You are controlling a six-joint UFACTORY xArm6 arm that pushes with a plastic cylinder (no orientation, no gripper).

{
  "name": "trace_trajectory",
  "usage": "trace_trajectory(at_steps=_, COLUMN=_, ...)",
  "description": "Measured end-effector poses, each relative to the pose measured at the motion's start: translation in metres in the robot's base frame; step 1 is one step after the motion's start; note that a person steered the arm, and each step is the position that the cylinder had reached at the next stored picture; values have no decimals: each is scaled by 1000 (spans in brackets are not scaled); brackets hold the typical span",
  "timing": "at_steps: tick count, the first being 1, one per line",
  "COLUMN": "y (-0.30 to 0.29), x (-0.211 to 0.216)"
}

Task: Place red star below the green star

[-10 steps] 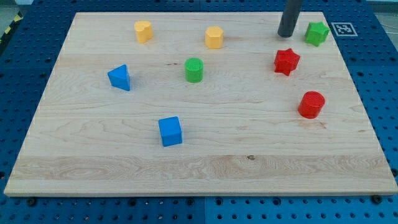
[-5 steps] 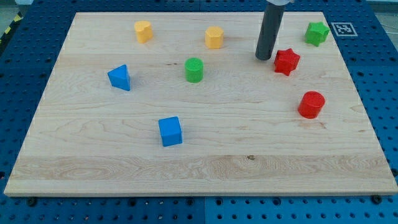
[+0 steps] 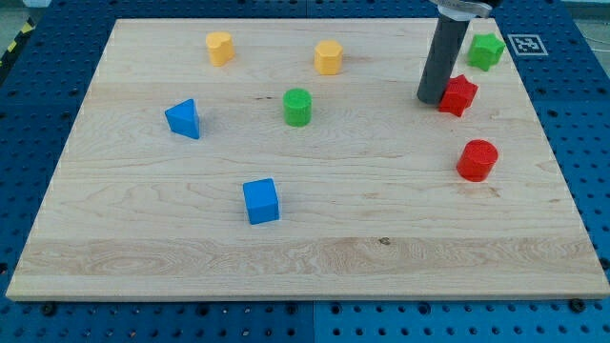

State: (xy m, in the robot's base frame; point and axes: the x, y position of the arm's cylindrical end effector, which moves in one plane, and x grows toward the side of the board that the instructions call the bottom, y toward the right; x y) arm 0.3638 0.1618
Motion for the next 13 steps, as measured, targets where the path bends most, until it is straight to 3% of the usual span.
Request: trace_trajectory(at_steps=13, y=58, x=24)
